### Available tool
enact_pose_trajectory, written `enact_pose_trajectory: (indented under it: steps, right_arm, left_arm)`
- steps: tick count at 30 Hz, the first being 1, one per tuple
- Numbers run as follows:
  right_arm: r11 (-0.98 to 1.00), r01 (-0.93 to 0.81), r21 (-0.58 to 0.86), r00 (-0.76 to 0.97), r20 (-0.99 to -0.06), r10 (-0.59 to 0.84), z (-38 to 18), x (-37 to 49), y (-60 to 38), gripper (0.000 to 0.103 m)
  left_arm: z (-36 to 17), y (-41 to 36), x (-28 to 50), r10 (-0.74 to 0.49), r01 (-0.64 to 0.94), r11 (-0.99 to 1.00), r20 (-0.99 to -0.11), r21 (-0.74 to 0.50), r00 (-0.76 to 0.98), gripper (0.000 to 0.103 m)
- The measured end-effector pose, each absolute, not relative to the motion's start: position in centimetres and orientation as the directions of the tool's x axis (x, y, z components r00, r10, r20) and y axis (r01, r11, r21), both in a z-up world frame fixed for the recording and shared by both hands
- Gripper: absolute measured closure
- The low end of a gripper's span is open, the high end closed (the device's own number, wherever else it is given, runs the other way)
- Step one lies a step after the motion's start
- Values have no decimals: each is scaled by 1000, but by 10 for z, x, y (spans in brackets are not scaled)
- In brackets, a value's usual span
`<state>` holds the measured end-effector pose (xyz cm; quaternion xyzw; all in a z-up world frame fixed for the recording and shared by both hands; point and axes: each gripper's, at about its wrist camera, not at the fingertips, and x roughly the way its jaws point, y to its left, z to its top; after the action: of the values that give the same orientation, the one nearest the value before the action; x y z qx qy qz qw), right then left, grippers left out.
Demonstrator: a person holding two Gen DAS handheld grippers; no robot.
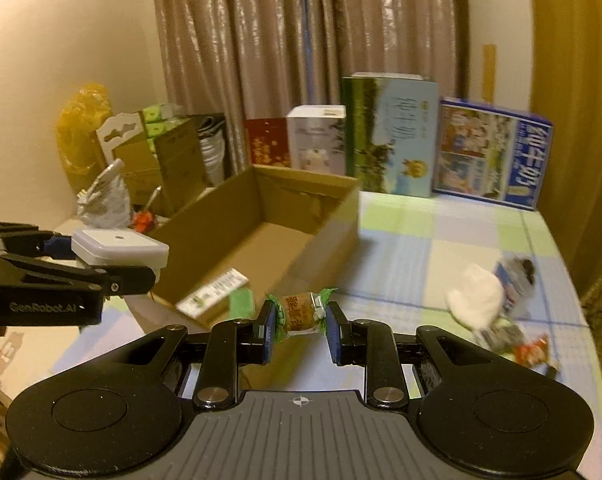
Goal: Organize objects
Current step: 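Carry the candy and adapter over the cardboard box with both tools, then open both tools to drop the candy and adapter into the box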
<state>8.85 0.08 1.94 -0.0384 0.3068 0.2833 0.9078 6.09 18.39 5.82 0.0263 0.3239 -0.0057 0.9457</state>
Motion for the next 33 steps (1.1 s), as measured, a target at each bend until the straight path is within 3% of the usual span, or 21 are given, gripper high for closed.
enact_pose_trajectory:
  steps: [12, 29, 30, 31, 33]
  right_arm:
    - [808, -559, 188, 594, -589, 548, 22, 157, 59, 80]
    - [817, -519, 253, 566, -614, 550, -3, 218, 88, 79]
    - [811, -522, 265, 560, -610, 561, -4, 220, 88, 71]
    - [809, -519, 276, 558, -608, 565, -5, 222, 89, 66]
    - [810, -508, 294, 564, -597, 571, -4, 225, 87, 42]
  left_arm:
    - [52, 246, 128, 43, 14, 996, -637, 84, 769, 43]
    - [16, 256, 190, -8, 75, 995, -669, 72, 743, 43]
    - [15, 256, 192, -5, 74, 994, -667, 75, 745, 41]
    - [14, 257, 193, 2, 71, 994, -664, 83, 747, 32]
    - [15, 258, 193, 10, 68, 993, -656, 93, 754, 27]
